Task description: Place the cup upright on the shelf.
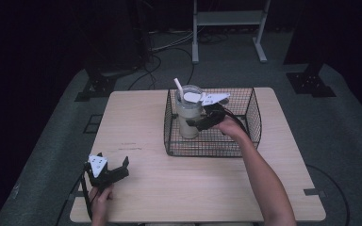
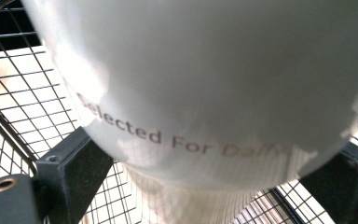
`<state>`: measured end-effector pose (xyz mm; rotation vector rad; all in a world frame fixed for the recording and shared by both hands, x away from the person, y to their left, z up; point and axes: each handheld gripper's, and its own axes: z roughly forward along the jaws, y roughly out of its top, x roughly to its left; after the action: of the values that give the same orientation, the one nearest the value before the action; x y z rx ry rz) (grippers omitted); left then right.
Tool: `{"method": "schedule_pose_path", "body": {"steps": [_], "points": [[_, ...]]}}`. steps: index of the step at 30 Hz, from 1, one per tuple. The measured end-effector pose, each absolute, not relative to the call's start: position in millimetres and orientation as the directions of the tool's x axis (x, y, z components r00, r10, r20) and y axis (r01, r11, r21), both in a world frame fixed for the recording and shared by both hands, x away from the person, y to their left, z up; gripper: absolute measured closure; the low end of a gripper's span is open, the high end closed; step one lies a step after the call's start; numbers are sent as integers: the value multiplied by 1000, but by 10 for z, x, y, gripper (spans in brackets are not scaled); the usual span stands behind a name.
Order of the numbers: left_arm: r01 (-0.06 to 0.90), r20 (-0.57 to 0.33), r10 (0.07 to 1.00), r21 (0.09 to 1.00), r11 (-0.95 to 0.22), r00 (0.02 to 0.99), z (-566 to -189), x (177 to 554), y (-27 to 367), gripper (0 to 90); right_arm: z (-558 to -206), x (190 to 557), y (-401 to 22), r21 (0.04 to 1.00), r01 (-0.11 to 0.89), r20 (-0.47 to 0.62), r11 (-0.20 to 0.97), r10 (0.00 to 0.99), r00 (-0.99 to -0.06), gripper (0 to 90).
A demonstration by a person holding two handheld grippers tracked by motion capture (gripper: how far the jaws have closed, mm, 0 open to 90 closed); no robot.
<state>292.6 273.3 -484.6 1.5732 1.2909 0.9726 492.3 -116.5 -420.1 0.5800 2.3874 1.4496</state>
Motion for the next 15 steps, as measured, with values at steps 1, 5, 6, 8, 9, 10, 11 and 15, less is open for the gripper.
{"method": "schedule_pose_path", "body": {"steps": [1,5,6,8,9,10,11,15], "points": [[318,46,986,943,-96,161,-4846,2927,2733,0,-4194,4916,-1173,890,190,-37,415,480,-877,75],[319,44,986,943,-93,159,-4846,2927,2734,0,-4171,4901,-1201,889,191,-36,415,481,-876,75],[319,46,986,943,-96,161,-4846,2927,2734,0,-4161,4896,-1215,890,190,-37,414,481,-876,76],[318,49,986,943,-99,162,-4846,2926,2732,0,-4147,4887,-1237,892,192,-34,409,485,-874,76],[318,48,986,943,-98,162,-4846,2926,2732,0,-4139,4882,-1257,893,195,-30,405,487,-873,76],[318,48,986,943,-98,162,-4846,2926,2732,0,-4139,4882,-1257,893,195,-30,405,487,-873,76],[318,46,986,943,-96,161,-4846,2928,2733,0,-4132,4871,-1274,892,198,-32,407,492,-870,76],[317,46,986,944,-96,161,-4847,2930,2733,0,-4112,4855,-1292,891,196,-38,409,498,-867,79]]}}
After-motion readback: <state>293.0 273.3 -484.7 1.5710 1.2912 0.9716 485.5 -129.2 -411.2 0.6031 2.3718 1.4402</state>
